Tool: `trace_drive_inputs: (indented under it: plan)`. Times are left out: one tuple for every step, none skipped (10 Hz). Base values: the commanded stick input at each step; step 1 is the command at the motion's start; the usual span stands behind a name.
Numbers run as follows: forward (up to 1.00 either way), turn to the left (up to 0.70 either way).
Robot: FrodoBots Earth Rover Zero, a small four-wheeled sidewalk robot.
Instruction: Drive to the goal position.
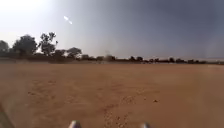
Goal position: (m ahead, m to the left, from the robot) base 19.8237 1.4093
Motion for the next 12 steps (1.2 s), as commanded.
trace_drive_inputs:
  plan:
    - [0.70,0.00]
    - [0.70,0.00]
    - [0.70,0.00]
    - [0.70,0.00]
    - [0.70,0.00]
    - [0.70,0.00]
    - [0.70,0.00]
    - [0.70,0.00]
    - [0.70,0.00]
    - [0.70,0.00]
    - [0.70,0.00]
    - [0.70,0.00]
